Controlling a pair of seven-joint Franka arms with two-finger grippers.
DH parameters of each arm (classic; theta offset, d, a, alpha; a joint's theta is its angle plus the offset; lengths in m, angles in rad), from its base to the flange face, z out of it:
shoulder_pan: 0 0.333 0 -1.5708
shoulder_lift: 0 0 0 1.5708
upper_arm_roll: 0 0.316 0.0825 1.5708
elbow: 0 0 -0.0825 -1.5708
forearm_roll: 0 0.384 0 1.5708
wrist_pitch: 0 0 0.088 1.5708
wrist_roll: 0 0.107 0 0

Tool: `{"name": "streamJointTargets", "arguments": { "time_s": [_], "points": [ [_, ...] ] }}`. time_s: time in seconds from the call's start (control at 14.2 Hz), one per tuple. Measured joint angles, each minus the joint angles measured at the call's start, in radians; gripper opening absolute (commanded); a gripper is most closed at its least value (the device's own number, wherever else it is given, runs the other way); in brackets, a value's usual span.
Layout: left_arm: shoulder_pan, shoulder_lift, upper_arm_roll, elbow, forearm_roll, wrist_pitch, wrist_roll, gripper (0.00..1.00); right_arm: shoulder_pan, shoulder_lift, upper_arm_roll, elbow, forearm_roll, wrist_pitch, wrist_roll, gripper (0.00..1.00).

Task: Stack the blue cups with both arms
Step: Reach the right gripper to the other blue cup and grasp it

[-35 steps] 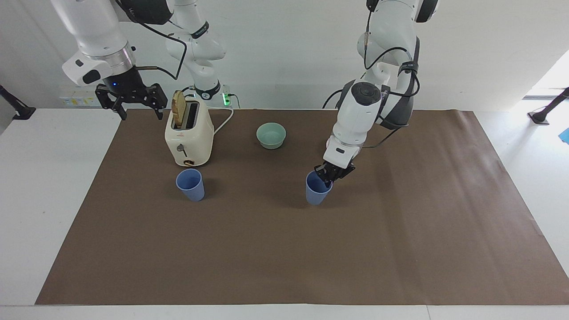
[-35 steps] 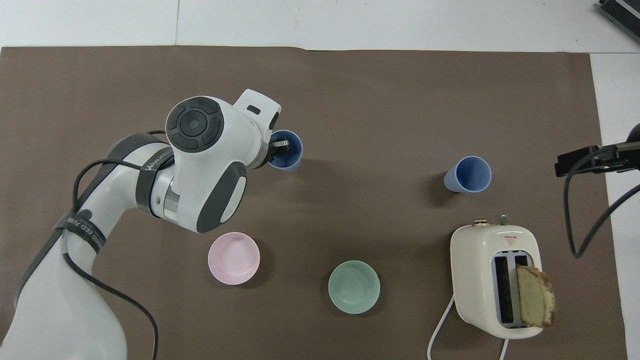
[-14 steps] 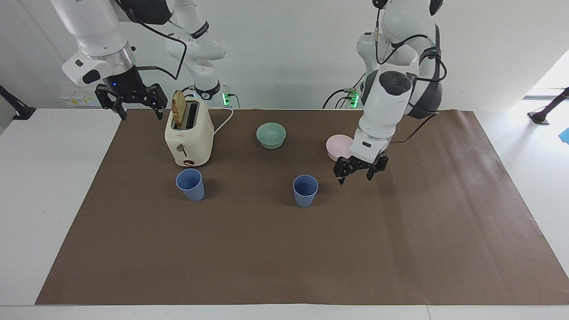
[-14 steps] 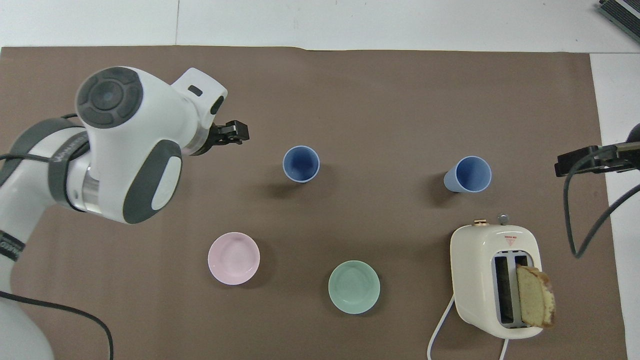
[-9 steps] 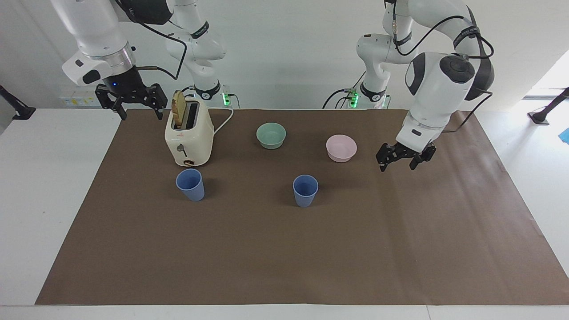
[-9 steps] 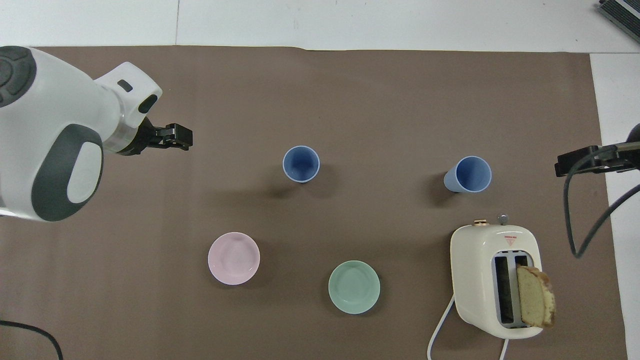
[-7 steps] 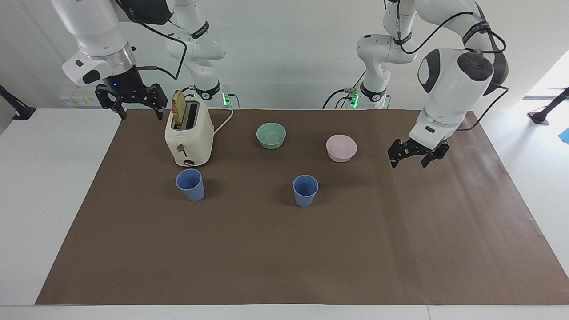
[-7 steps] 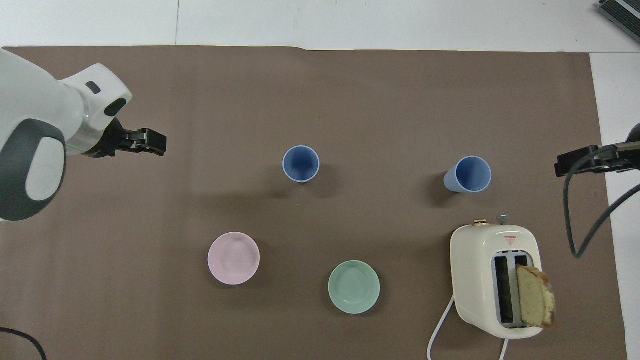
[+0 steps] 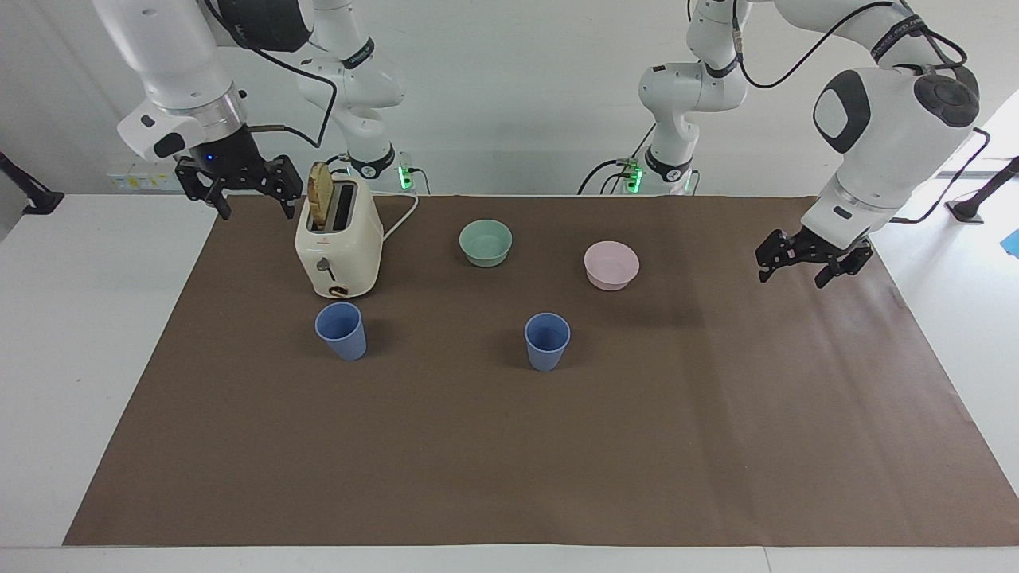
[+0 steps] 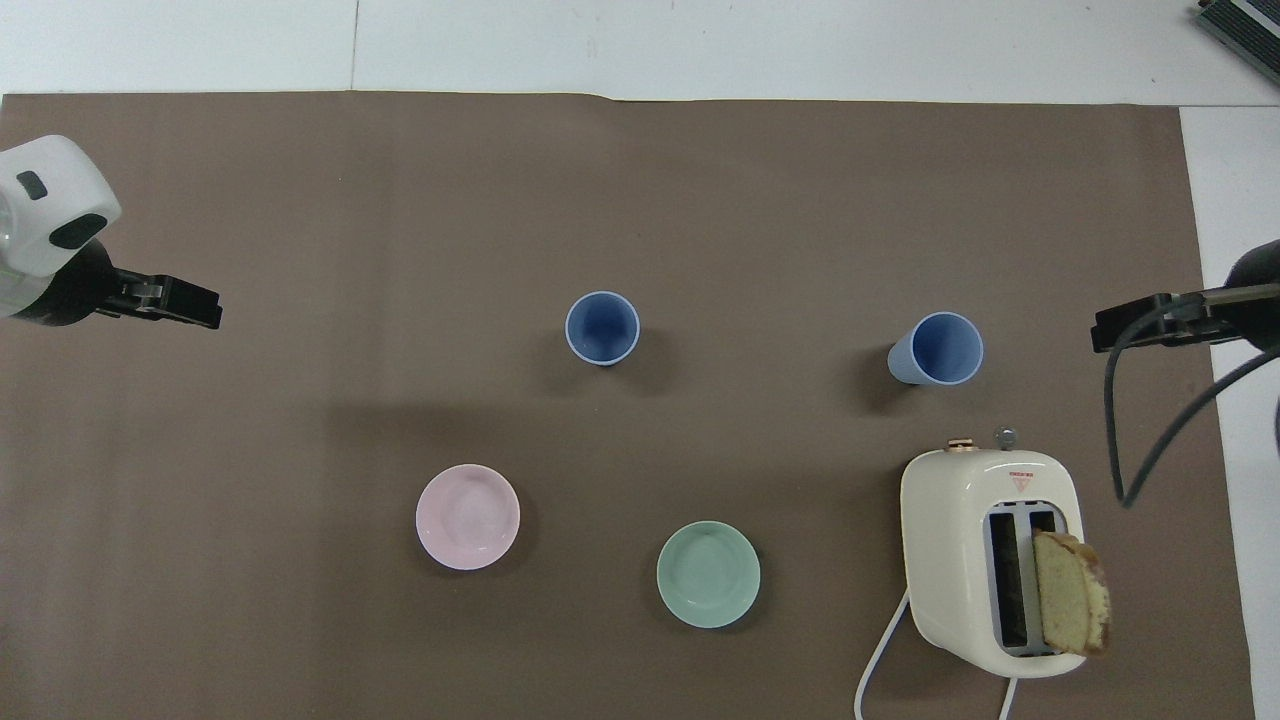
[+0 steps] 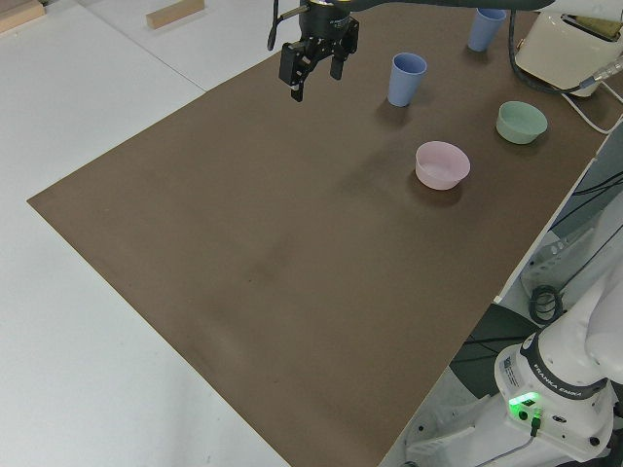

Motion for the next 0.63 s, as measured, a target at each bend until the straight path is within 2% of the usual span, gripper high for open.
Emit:
{"name": "streamJointTargets", "arguments": {
  "time_s": [0.28, 0.63],
  "points": [
    [-0.003, -0.061, -0.017, 0.067, 0.0, -0.121, 0.0, 1.0, -0.001, 0.029, -0.002, -0.148, 0.001, 0.176, 0.0, 1.0],
    [-0.003, -0.129, -0.017, 0.112, 0.008, -0.246, 0.0, 1.0, 0.001, 0.151, -0.002, -0.234, 0.001, 0.354, 0.02, 1.0]
  ]
}}
